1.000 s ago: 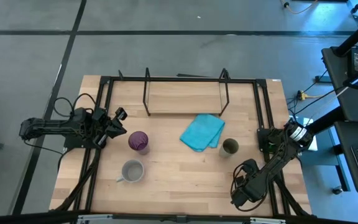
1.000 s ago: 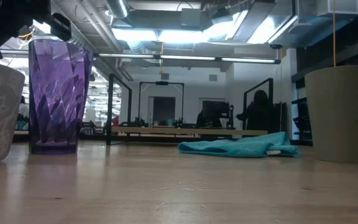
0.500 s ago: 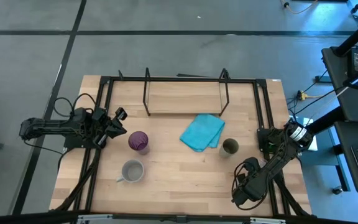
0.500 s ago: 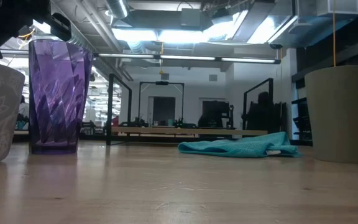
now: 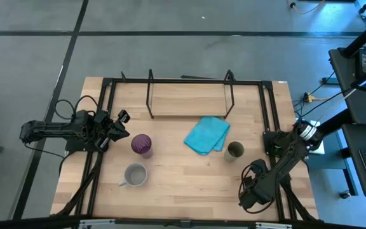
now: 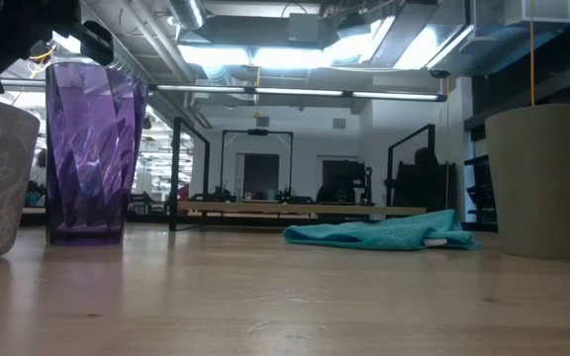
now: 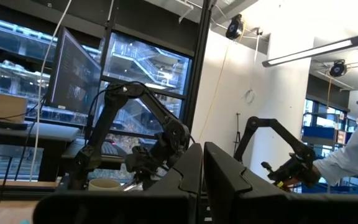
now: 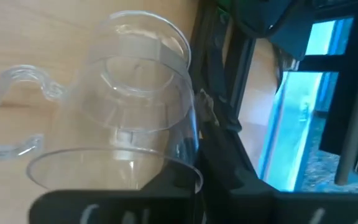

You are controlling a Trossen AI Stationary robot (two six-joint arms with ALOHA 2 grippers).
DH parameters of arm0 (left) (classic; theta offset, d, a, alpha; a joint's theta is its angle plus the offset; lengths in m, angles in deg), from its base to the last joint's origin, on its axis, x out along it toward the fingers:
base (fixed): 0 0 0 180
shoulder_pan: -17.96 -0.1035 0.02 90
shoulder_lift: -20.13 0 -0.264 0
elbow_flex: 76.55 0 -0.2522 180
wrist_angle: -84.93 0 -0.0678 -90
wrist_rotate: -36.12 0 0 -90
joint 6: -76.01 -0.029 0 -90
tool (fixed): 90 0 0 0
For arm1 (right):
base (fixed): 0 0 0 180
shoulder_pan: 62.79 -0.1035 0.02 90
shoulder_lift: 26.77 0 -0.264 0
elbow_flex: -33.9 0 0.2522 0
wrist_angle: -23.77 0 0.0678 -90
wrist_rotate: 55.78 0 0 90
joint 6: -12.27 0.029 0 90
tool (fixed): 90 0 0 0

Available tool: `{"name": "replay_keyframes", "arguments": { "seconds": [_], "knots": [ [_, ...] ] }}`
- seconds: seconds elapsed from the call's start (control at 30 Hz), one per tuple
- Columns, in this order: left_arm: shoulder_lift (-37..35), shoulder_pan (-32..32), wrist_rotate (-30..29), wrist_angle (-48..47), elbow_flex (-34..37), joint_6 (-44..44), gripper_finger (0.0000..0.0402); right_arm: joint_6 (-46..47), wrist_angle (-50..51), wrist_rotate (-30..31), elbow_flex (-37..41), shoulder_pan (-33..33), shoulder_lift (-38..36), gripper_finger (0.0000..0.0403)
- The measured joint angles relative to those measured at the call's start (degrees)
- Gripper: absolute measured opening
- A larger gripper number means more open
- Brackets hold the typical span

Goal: Stack small to large cups/mugs on shelf
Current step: Put the transparent mug on the shelf

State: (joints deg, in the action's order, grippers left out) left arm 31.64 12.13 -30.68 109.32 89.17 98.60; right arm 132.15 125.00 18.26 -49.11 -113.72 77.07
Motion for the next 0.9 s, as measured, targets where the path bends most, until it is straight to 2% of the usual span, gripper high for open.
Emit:
{"name": "replay_keyframes", "arguments": {
  "seconds": [0.33,0.53,0.73,0.9],
  "knots": [
    [0.00,0.02,-0.20,0.00,0.00,-0.02,0.0011,1.49,2.45,2.79,-4.15,0.74,-11.11,0.0006],
    [0.00,0.01,-0.38,0.00,0.00,-0.02,0.0011,1.62,2.58,7.83,-9.87,2.24,-18.56,0.0008],
    [0.00,0.02,-2.00,0.00,0.00,1.16,0.0011,-1.85,2.55,10.00,-14.69,6.72,-23.19,0.0007],
    [0.00,0.02,-4.90,-0.42,0.00,5.16,0.0012,-10.28,2.47,13.96,-17.07,13.90,-23.33,0.0008]
  ]
}}
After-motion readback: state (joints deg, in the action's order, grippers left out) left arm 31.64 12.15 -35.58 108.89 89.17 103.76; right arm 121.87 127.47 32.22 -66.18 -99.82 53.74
